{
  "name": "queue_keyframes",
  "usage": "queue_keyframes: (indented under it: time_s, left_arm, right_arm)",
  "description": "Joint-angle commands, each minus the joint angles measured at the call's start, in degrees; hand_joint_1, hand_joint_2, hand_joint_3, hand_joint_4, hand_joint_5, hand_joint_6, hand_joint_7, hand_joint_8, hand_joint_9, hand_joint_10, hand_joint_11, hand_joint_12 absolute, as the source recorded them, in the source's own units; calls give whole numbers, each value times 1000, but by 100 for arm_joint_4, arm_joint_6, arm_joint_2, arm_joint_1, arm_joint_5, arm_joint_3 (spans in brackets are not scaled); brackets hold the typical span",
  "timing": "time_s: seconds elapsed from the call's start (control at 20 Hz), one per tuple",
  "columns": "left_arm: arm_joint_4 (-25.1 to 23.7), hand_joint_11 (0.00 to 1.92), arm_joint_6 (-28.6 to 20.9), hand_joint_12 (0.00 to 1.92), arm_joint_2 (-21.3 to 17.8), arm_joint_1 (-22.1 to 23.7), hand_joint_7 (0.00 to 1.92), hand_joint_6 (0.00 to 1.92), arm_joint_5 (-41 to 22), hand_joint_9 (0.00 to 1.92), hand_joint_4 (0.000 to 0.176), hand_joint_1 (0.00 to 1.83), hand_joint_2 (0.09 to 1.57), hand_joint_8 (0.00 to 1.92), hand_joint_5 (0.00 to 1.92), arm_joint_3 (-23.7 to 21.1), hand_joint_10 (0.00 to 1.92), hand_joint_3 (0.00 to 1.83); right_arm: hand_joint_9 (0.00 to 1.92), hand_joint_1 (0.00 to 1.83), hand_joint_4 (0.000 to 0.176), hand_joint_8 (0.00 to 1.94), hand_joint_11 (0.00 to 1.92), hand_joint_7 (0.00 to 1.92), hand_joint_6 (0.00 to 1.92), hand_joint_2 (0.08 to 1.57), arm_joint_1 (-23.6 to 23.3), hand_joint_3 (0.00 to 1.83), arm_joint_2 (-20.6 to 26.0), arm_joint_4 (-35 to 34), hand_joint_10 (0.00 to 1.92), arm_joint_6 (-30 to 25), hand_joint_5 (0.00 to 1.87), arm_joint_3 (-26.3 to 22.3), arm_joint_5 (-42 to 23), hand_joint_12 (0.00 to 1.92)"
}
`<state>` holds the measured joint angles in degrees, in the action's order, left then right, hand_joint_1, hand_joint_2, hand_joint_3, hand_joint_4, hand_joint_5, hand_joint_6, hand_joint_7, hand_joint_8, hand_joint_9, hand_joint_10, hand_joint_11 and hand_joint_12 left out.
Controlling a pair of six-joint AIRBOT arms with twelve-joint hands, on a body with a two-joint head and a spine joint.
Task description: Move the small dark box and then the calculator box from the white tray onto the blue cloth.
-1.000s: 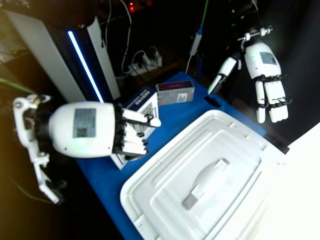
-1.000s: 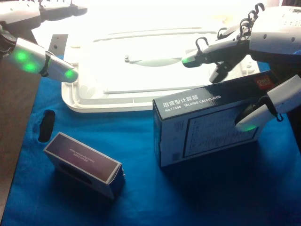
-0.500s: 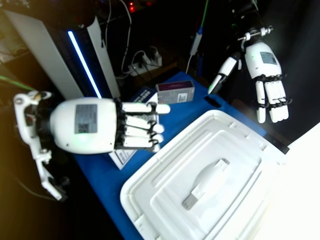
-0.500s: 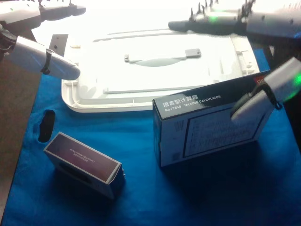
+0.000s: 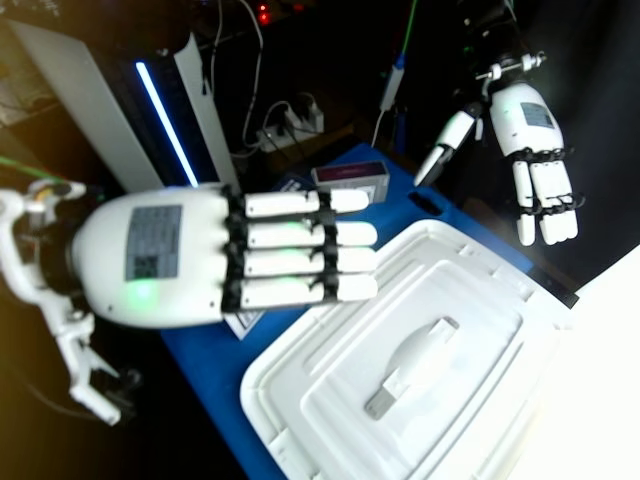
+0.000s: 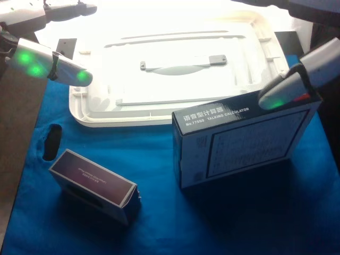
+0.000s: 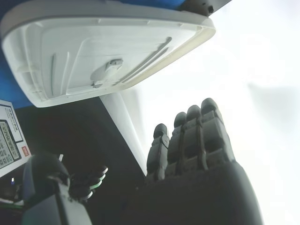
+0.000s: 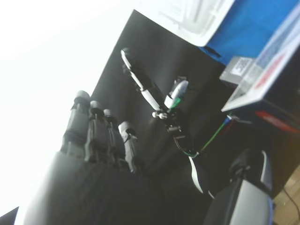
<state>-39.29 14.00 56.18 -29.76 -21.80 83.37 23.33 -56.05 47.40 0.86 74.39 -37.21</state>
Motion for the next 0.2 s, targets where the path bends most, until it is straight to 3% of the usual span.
queue_keyframes:
  time_s: [0.0, 0.05, 0.15]
  left_arm:
    - [245, 0, 49, 0, -60, 45, 0, 0, -509, 0, 102, 402, 784, 0, 0, 8, 0, 1]
    - [273, 0, 49, 0, -66, 45, 0, 0, -535, 0, 118, 398, 779, 0, 0, 10, 0, 0]
    - [280, 0, 50, 0, -66, 46, 0, 0, -559, 0, 129, 404, 779, 0, 0, 4, 0, 0]
  right_arm:
    - [0, 696, 34, 0, 33, 0, 0, 676, -153, 12, 5, -451, 0, -4, 0, 52, -483, 24]
    - [0, 691, 37, 0, 41, 0, 0, 683, -189, 12, 3, -506, 0, -4, 0, 82, -483, 31]
    - [0, 640, 52, 0, 46, 0, 0, 712, -275, 21, 3, -544, 0, -2, 0, 114, -483, 39]
